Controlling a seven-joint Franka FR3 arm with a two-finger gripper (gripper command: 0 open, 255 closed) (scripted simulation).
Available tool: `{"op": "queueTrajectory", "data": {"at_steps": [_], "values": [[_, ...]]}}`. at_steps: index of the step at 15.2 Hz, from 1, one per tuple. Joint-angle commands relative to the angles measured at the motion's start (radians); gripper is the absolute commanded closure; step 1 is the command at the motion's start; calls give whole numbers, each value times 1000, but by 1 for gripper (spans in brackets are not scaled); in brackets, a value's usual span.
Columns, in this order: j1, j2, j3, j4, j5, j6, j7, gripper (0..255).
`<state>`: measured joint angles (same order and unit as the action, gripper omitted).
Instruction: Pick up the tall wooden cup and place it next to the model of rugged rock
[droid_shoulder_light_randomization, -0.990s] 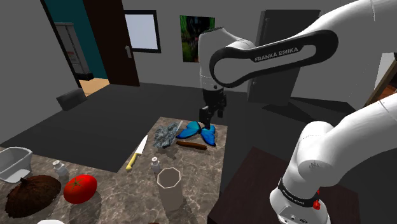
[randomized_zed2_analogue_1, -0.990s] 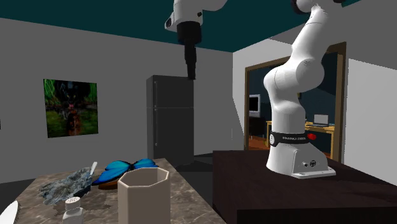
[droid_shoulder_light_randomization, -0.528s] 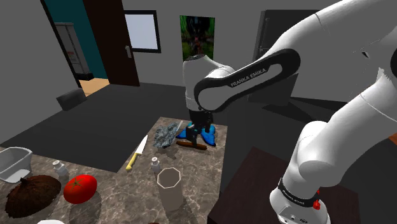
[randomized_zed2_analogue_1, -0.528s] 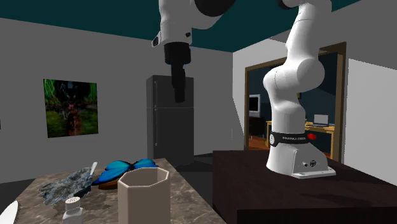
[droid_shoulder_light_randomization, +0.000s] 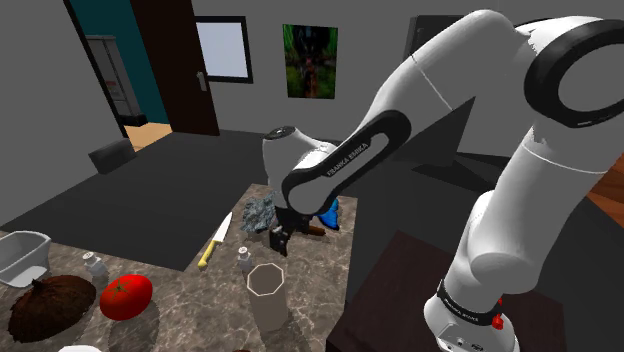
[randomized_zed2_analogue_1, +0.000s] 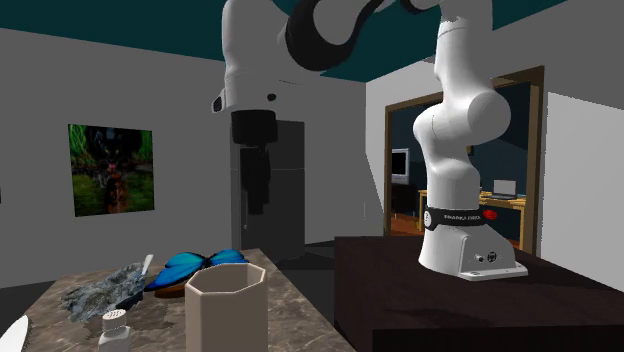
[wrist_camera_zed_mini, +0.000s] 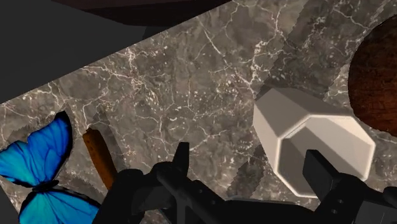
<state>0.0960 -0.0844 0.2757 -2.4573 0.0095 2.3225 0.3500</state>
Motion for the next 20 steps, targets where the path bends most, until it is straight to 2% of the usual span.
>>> {"op": "queueTrajectory", "data": {"at_steps": [1, 6, 14, 20], "values": [[6, 82, 13, 28, -25, 55, 34, 0], [35, 275, 20, 116, -107, 156, 120, 0], [50, 365, -3, 107, -158, 250, 156, 0], [50, 365, -3, 107, -157, 250, 156, 0]]}}
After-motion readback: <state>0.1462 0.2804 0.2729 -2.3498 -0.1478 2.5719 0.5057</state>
